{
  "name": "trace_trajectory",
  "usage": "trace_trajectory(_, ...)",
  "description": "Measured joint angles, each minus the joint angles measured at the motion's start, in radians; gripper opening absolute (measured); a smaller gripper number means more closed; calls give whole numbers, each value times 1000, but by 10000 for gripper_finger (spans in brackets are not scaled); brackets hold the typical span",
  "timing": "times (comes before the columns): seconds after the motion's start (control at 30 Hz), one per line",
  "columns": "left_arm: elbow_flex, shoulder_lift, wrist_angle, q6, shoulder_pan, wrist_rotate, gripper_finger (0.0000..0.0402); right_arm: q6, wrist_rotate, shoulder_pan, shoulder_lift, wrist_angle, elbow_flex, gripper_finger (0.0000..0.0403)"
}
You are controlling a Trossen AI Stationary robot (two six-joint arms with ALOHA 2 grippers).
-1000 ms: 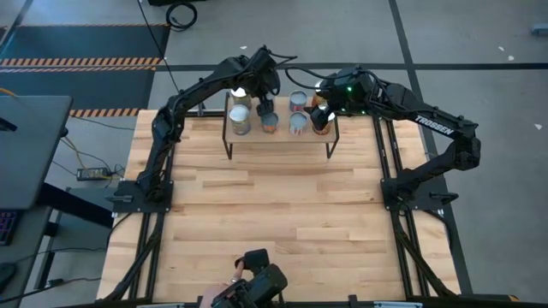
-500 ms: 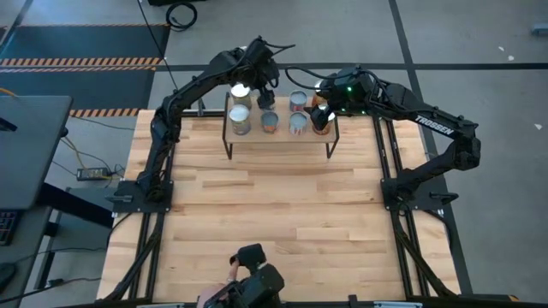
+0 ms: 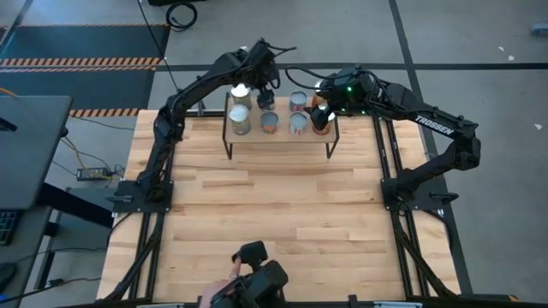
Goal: Pick and place cans onto a shelf
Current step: Put the canned green peas on the shelf
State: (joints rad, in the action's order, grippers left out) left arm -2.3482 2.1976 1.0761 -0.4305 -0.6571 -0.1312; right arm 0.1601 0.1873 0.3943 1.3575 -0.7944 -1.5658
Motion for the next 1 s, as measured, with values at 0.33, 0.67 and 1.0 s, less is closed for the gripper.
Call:
trace_trajectory(0.33, 1, 17, 7, 23, 5, 22, 325, 5, 0, 0, 0, 0, 0, 348)
trace_trajectory(0.67, 1, 17, -19, 59, 11, 88, 325, 5, 0, 0, 0, 0, 0, 348)
trace_trajectory(1.0, 1, 17, 6, 29, -8, -16, 325, 6, 0, 0, 0, 0, 0, 347)
